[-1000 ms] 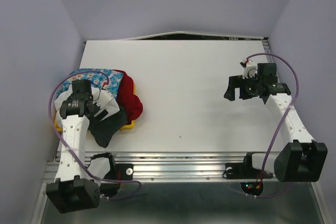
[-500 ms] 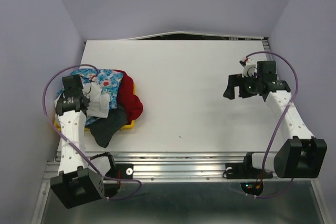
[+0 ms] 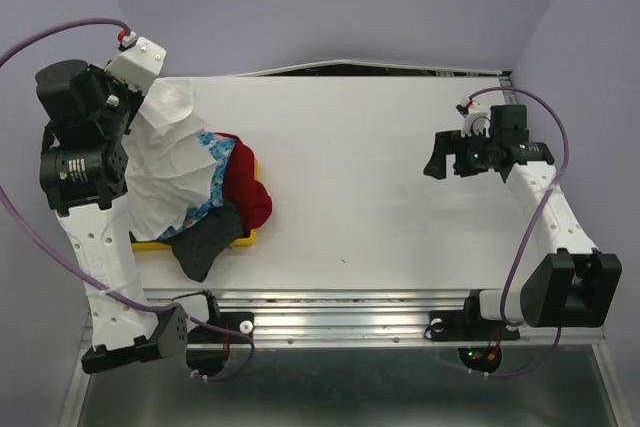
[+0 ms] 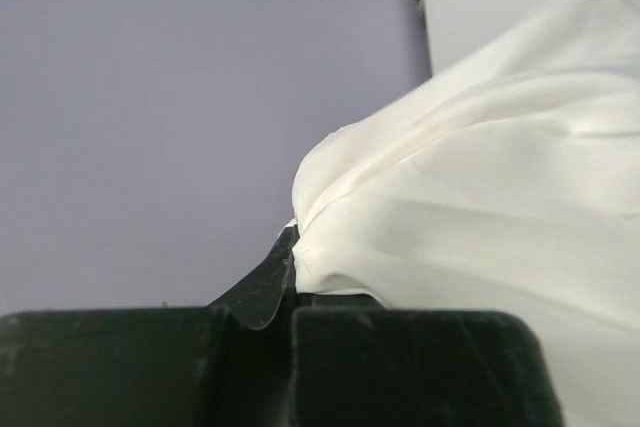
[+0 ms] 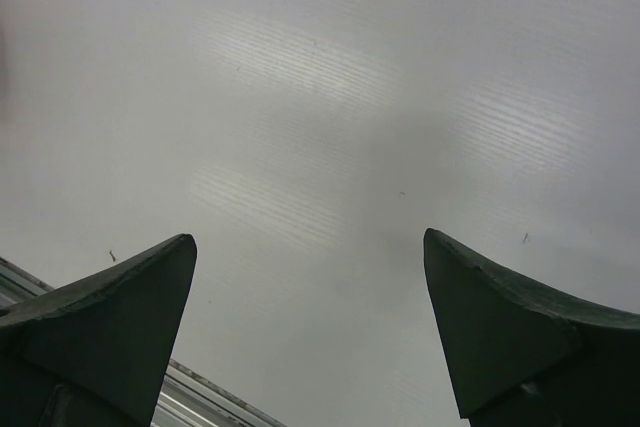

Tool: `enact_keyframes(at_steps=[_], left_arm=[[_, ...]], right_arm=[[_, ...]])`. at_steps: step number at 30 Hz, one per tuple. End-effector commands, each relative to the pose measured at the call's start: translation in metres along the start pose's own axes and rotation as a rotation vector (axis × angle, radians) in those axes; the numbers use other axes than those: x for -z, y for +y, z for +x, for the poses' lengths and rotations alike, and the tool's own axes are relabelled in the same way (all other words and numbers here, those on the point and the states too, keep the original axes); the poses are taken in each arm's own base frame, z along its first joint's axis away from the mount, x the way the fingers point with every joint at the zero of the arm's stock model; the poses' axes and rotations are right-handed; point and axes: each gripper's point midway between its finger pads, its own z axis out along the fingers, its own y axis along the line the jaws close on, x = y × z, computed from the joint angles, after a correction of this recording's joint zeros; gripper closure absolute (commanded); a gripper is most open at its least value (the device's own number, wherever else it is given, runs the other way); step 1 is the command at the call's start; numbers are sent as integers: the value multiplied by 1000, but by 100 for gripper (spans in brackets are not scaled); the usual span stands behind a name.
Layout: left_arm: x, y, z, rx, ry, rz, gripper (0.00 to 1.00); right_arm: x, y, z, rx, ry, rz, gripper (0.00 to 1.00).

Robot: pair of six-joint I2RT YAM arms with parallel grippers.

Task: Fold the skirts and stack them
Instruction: Move the skirt to the center of the board

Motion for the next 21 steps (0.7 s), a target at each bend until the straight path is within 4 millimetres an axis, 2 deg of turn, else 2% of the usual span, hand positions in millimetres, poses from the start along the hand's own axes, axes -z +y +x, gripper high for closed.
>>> enact_keyframes(at_steps=[1,4,5,6,7,9,10,11,13,14,16,17,20,21], left_arm=[[-2,-30,-87,171,-291,187,100],[6,-70,-137,225,-431,356,100],[9,-86,-147,266,-460,434,100],[9,-94,-158,287,-497,467,100],[10,-117,-166,296,-509,541,100],[15,-144,-181,308,-556,626,100],[16,-159,-185,304,-561,662,100],[22,-201,-187,270,-553,760,100],[20,-244,-187,210,-532,801,100],[24,-289,-182,150,-502,837,100],[20,-344,-169,58,-451,892,100],[18,-387,-159,5,-413,939,100],[11,-439,-145,-44,-353,1001,100],[4,-467,-138,-79,-311,1034,100]], right_arm=[[10,9,-31,28,-68,-25,0],[12,9,-43,39,-84,-24,0],[15,10,-50,46,-96,-23,0],[16,10,-54,47,-100,-21,0],[18,5,-58,35,-107,-11,0],[20,3,-65,32,-122,-7,0],[26,-5,-72,23,-143,8,0],[26,-8,-73,16,-143,11,0],[27,-17,-73,5,-143,35,0],[27,-25,-72,-4,-142,52,0],[27,-35,-67,-24,-134,74,0],[28,-47,-62,-48,-124,93,0],[28,-67,-49,-95,-93,114,0],[29,-82,-43,-124,-82,118,0]])
